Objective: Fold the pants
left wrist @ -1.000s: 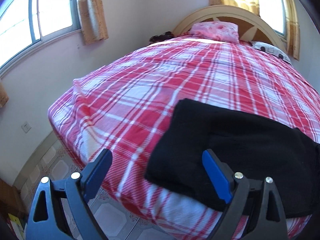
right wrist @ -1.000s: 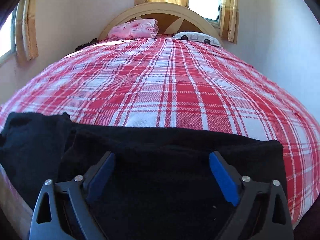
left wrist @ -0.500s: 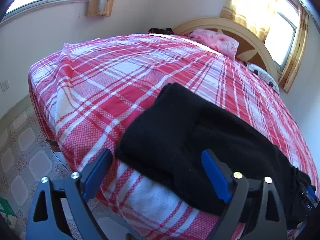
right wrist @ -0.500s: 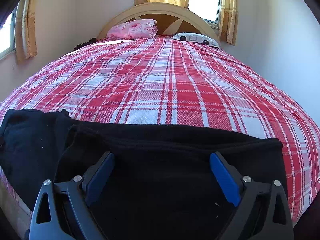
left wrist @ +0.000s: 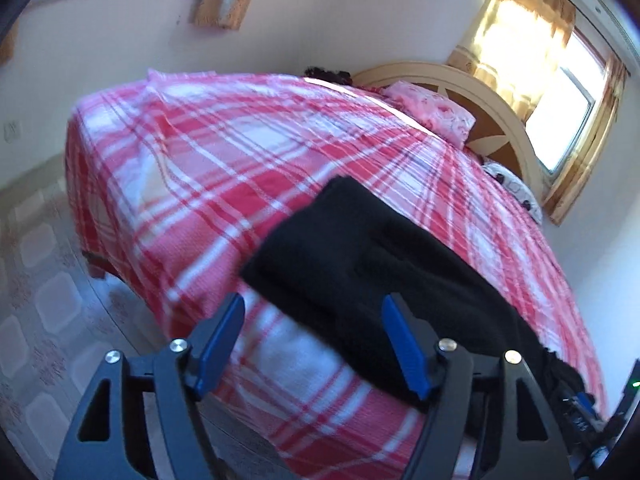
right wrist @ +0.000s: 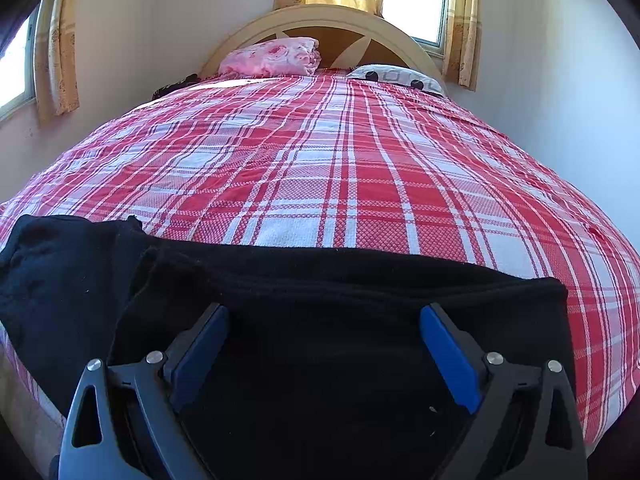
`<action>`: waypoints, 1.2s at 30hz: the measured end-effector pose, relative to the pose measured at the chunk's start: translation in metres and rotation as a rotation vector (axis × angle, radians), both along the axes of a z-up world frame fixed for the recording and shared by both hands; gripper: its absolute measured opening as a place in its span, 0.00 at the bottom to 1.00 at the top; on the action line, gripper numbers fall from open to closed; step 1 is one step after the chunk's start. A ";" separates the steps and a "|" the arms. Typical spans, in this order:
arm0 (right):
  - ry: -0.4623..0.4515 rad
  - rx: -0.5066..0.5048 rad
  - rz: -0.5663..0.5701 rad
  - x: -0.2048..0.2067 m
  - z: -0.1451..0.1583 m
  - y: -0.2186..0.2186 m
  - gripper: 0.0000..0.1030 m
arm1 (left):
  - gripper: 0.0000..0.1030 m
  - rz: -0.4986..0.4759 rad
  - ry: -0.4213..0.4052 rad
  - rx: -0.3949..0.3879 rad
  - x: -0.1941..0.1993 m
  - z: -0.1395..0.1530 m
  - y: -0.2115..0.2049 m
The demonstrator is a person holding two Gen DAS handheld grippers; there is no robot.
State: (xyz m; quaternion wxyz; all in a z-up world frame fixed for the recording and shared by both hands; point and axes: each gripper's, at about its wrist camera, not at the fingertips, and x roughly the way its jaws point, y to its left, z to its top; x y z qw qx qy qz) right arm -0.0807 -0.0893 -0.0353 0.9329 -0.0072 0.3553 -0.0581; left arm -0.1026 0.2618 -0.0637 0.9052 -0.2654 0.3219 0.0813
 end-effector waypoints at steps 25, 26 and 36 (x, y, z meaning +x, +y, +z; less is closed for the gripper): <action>-0.018 -0.004 0.018 -0.003 -0.001 -0.004 0.94 | 0.17 0.059 -0.018 -0.133 0.022 0.000 -0.002; -0.019 -0.005 0.019 -0.003 -0.001 -0.004 0.94 | 0.17 0.054 -0.028 -0.114 0.023 0.004 -0.003; -0.081 0.169 -0.035 -0.018 0.022 -0.050 0.94 | 0.17 -0.221 -0.251 0.208 0.038 0.089 -0.095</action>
